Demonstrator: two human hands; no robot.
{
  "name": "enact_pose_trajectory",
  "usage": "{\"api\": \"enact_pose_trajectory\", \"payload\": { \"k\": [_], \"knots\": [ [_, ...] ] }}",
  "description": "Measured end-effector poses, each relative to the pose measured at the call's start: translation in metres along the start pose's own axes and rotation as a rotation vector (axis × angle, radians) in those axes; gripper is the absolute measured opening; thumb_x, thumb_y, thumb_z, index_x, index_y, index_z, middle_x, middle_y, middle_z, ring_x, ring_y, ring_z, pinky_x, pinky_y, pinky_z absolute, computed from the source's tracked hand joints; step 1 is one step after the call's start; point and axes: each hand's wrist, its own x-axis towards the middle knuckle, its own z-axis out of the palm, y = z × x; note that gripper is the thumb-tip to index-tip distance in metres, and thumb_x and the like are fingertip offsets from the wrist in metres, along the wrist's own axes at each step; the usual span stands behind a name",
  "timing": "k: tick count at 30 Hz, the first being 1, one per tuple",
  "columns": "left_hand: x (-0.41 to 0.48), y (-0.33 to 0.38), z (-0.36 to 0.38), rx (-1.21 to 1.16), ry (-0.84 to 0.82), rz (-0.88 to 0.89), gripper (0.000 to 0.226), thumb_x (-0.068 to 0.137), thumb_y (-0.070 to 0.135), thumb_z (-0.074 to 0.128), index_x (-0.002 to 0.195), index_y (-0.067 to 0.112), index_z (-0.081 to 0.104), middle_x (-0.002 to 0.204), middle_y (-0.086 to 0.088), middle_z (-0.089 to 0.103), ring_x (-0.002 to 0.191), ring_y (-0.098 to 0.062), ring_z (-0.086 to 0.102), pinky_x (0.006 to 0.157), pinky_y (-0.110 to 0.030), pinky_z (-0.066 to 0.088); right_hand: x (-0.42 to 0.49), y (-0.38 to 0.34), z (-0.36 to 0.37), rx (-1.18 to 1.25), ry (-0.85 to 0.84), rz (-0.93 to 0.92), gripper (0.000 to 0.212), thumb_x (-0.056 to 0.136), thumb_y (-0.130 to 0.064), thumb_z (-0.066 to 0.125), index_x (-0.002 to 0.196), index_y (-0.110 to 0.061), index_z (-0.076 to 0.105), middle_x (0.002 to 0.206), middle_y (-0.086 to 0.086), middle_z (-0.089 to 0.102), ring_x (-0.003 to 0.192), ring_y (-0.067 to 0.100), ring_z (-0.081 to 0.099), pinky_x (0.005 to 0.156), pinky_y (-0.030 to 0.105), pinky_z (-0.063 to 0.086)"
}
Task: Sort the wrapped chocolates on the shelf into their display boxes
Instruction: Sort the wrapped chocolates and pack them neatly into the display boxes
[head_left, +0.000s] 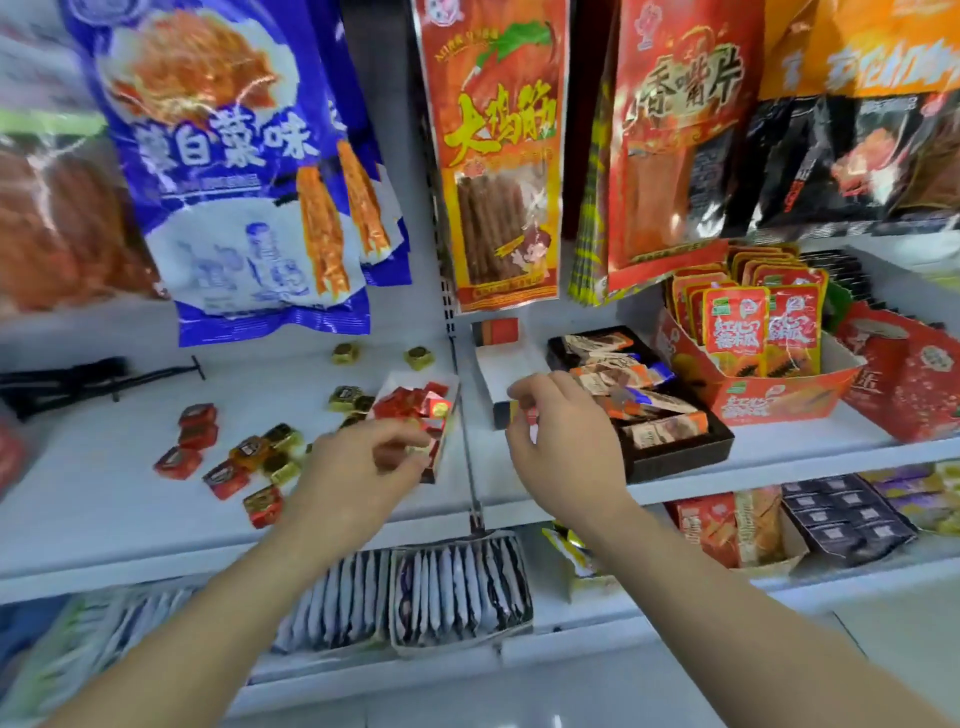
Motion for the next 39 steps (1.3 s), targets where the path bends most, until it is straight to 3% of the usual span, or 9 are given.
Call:
{"api": "enact_pose_trajectory", "payload": {
  "k": [2, 5, 12, 16, 20, 23, 28, 33, 39],
  "knots": [
    [-0.028, -0.038, -0.034, 0.067, 0.076, -0.078, 0.014, 0.087, 0.019, 0.072, 0.095, 0.031, 0.073, 0.093, 0.019, 0.067, 0.081, 0.005, 0.062, 0.069, -0.008, 0.045, -0.002, -0.033, 0.018, 0.029, -0.084, -0.063, 0.022, 0.091, -0.018, 0.056, 0.111, -0.017, 0.064, 0.103, 0.002, 0.062, 0.087, 0.024, 0.060, 0.070, 0.038, 0.051],
    [-0.050, -0.089, -0.071, 0.160, 0.167, -0.196, 0.015, 0.085, 0.022, 0.074, 0.098, 0.028, 0.070, 0.097, 0.011, 0.066, 0.080, -0.002, 0.060, 0.075, -0.026, 0.051, -0.007, -0.080, 0.045, 0.048, -0.219, -0.177, 0.022, 0.094, -0.021, 0.054, 0.113, -0.017, 0.064, 0.110, 0.001, 0.062, 0.096, 0.022, 0.058, 0.075, 0.036, 0.051],
    [-0.064, -0.173, -0.091, 0.354, 0.087, -0.186, 0.038, 0.085, 0.038, 0.071, 0.121, 0.027, 0.065, 0.109, 0.003, 0.053, 0.104, -0.020, 0.053, 0.093, -0.035, 0.047, -0.017, -0.146, 0.109, 0.073, -0.478, -0.326, 0.030, 0.099, -0.028, 0.051, 0.126, -0.020, 0.062, 0.120, 0.002, 0.064, 0.094, 0.018, 0.062, 0.080, 0.040, 0.056],
    [-0.054, -0.187, -0.102, 0.320, 0.181, -0.134, 0.031, 0.081, 0.040, 0.074, 0.109, 0.029, 0.064, 0.102, 0.011, 0.051, 0.101, -0.017, 0.052, 0.087, -0.032, 0.046, -0.023, -0.170, 0.139, -0.049, -0.498, -0.279, 0.040, 0.098, -0.047, 0.048, 0.131, -0.025, 0.055, 0.124, 0.002, 0.053, 0.104, 0.023, 0.058, 0.075, 0.036, 0.053],
    [-0.039, -0.196, -0.104, 0.305, 0.110, -0.096, 0.054, 0.089, 0.031, 0.067, 0.140, 0.032, 0.048, 0.139, 0.004, 0.047, 0.126, -0.022, 0.044, 0.104, -0.036, 0.039, -0.018, -0.177, 0.154, -0.120, -0.472, -0.260, 0.032, 0.097, -0.044, 0.052, 0.122, -0.025, 0.055, 0.119, 0.002, 0.048, 0.101, 0.025, 0.059, 0.073, 0.036, 0.053],
    [-0.024, -0.192, -0.100, 0.265, 0.061, -0.049, 0.060, 0.092, 0.032, 0.063, 0.146, 0.036, 0.040, 0.152, 0.008, 0.038, 0.134, -0.020, 0.037, 0.112, -0.038, 0.034, -0.016, -0.173, 0.156, -0.124, -0.482, -0.283, 0.027, 0.095, -0.040, 0.053, 0.118, -0.025, 0.055, 0.112, 0.000, 0.053, 0.099, 0.024, 0.059, 0.072, 0.036, 0.053],
    [-0.008, -0.191, -0.085, 0.315, 0.059, 0.010, 0.059, 0.093, 0.036, 0.060, 0.148, 0.036, 0.038, 0.149, 0.009, 0.043, 0.129, -0.021, 0.041, 0.106, -0.041, 0.041, -0.005, -0.155, 0.147, -0.103, -0.245, -0.261, 0.031, 0.089, -0.034, 0.064, 0.118, -0.023, 0.062, 0.110, -0.001, 0.063, 0.098, 0.021, 0.060, 0.075, 0.037, 0.055],
    [0.000, -0.196, -0.085, 0.358, 0.112, -0.032, 0.051, 0.093, 0.032, 0.059, 0.141, 0.042, 0.046, 0.122, 0.003, 0.050, 0.112, -0.023, 0.044, 0.088, -0.040, 0.049, 0.006, -0.148, 0.168, -0.283, -0.229, -0.366, 0.034, 0.085, -0.021, 0.067, 0.119, -0.018, 0.067, 0.111, 0.004, 0.062, 0.100, 0.030, 0.057, 0.075, 0.044, 0.055],
    [0.003, -0.188, -0.084, 0.387, 0.099, -0.030, 0.042, 0.090, 0.037, 0.061, 0.131, 0.037, 0.051, 0.140, 0.016, 0.047, 0.122, -0.017, 0.043, 0.093, -0.036, 0.048, 0.001, -0.148, 0.188, -0.316, -0.265, -0.375, 0.029, 0.087, -0.022, 0.066, 0.116, -0.018, 0.066, 0.119, 0.008, 0.059, 0.108, 0.034, 0.052, 0.077, 0.046, 0.057]
  ]
}}
